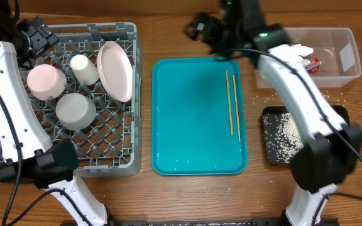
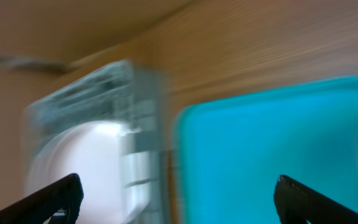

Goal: Sort waste into correct bins and load items into the dishwasher
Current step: 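Retract the right arm back to the right side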

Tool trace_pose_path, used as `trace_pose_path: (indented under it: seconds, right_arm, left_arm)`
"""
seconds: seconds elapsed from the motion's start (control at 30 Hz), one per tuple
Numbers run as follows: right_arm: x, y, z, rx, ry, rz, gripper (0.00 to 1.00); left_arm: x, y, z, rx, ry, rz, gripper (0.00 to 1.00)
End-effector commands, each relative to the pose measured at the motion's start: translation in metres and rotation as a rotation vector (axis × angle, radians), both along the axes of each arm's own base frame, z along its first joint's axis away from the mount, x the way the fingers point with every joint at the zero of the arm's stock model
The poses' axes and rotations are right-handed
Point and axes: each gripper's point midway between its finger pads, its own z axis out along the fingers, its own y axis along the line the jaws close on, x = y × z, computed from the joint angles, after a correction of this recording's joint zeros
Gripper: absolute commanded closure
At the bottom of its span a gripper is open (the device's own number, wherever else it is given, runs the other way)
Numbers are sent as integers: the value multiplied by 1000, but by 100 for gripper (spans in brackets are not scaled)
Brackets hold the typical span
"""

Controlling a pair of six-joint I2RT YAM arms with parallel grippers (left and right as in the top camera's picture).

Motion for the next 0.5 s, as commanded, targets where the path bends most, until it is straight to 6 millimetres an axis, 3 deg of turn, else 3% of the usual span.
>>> trace_pose_path:
  seconds: [0.0,0.07,0.17,0.47]
  right_arm:
    - [-2,-71,4,-356,-52,-203,0]
    - [-15,-80,-13,-418,26,-202,13]
    - [-25,-79,-36,-464,104,-152,46]
    - [-29,-78,-99,-539,231,-96,65]
  left_arm:
    - [-7,-1,13,-1,-34,15,0]
    - [-7,-1,13,-1,-34,15,0]
    - [-7,-1,13,-1,-34,15,0]
    - [-7,-1,13,-1,-34,15,0]
